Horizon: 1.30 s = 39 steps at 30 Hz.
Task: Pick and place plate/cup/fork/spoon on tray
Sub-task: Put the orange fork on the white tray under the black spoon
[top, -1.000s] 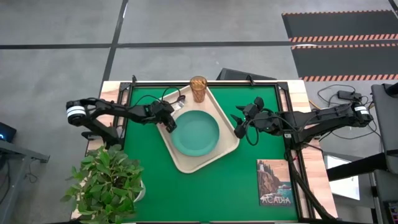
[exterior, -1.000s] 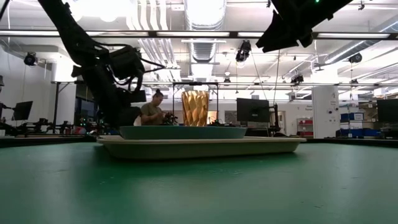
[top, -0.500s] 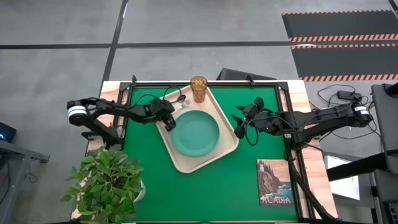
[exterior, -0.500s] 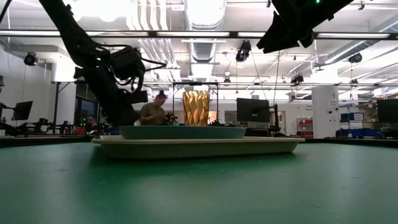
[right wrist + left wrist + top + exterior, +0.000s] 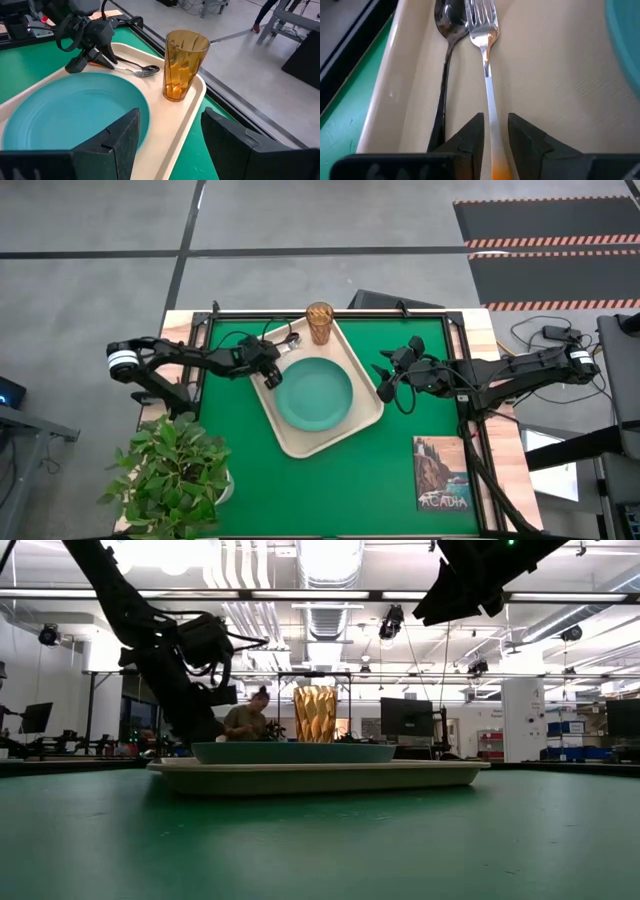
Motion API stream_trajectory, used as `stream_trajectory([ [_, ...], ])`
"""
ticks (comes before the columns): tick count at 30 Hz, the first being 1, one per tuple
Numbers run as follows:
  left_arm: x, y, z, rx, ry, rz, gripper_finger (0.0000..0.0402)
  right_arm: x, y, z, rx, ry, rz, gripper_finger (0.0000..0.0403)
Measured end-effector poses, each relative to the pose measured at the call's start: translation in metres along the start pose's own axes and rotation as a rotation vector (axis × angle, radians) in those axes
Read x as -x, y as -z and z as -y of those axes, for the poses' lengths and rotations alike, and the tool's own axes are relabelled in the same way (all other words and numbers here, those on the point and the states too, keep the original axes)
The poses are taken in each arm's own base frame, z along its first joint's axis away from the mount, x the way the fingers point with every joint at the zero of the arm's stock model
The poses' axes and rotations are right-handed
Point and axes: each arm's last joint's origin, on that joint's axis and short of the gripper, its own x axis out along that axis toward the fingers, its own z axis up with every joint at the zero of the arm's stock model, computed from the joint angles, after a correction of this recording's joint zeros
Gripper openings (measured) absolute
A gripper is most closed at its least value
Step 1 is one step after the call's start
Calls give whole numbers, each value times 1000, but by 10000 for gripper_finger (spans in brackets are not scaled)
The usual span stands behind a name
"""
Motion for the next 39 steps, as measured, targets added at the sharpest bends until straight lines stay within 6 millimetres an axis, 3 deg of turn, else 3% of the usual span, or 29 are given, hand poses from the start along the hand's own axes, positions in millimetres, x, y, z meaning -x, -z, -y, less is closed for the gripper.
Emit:
stream_trajectory([
  [7,6,-4,-2,-63,2,32,74,0,0,0,0,0,0,199],
  [16,25,-19,-13,46,2,183,72,0,2,0,13,-1,-8,199],
  [22,7,-18,-25,96,-50,188,65,-1,9,-1,27,-3,-22,199],
  [29,-15,-14,-21,98,-41,153,6,-1,9,-2,46,-8,-20,199],
  [39,-26,-10,-16,69,40,123,7,-1,9,-2,51,-6,-20,199],
])
